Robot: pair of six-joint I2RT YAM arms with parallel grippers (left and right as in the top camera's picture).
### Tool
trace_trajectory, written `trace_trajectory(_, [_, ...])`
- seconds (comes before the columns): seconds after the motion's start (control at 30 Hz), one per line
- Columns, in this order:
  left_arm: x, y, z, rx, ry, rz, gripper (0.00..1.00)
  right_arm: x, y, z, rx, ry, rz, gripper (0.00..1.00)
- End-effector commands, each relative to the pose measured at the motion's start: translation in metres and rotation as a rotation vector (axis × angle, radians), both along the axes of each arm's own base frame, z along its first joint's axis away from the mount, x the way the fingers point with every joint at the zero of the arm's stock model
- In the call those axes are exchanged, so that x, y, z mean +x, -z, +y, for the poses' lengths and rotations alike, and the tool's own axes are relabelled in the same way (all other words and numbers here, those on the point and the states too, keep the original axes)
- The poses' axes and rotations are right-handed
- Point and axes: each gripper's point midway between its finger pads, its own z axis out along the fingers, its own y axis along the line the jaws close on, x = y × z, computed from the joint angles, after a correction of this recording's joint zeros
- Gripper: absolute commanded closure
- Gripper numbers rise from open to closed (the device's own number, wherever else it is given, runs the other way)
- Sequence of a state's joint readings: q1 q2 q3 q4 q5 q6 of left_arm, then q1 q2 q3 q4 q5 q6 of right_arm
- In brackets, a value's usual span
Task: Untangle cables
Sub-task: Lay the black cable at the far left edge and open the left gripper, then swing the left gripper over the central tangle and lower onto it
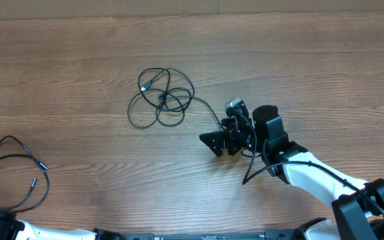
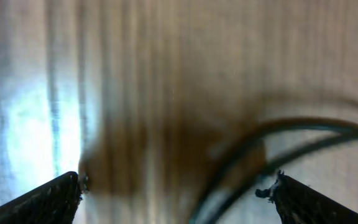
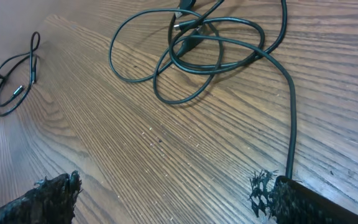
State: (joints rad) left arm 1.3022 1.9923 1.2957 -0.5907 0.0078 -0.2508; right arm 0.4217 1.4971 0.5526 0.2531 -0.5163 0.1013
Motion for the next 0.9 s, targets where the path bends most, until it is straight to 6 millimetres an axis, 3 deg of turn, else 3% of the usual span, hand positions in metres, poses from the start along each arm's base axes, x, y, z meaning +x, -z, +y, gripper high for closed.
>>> trace_trajectory(0.0, [0.026, -0.046, 0.006, 0.102, 0.120, -0.080, 0.01, 0.002, -0.004, 0.004, 0.008, -0.005, -0.011, 0.01])
trace_trajectory(0.2, [0.074, -0.092, -0.009, 0.199, 0.323, -0.146, 0.00, 0.002, -0.004, 0.004, 0.008, -0.005, -0.012, 0.01])
trace_trajectory(0.4, [0.152, -0.128, -0.066, 0.285, 0.719, -0.141, 0.00, 0.003, -0.005, 0.004, 0.009, -0.005, -0.014, 0.01])
trace_trajectory(0.47, [0.193, -0.134, -0.109, 0.303, 0.934, -0.133, 0.01, 0.002, -0.005, 0.004, 0.009, -0.005, -0.014, 0.01])
trace_trajectory(0.63, [0.254, -0.132, -0.203, 0.290, 1.271, -0.139, 0.00, 0.002, -0.005, 0.004, 0.009, -0.005, -0.013, 0.01])
trace_trajectory(0.67, [0.276, -0.132, -0.250, 0.291, 1.414, -0.152, 0.01, 0.002, -0.005, 0.004, 0.009, -0.005, -0.013, 0.02])
trace_trajectory(0.87, [0.315, -0.137, -0.401, 0.323, 1.802, -0.233, 0.00, 0.002, -0.004, 0.004, 0.008, -0.005, -0.011, 0.01])
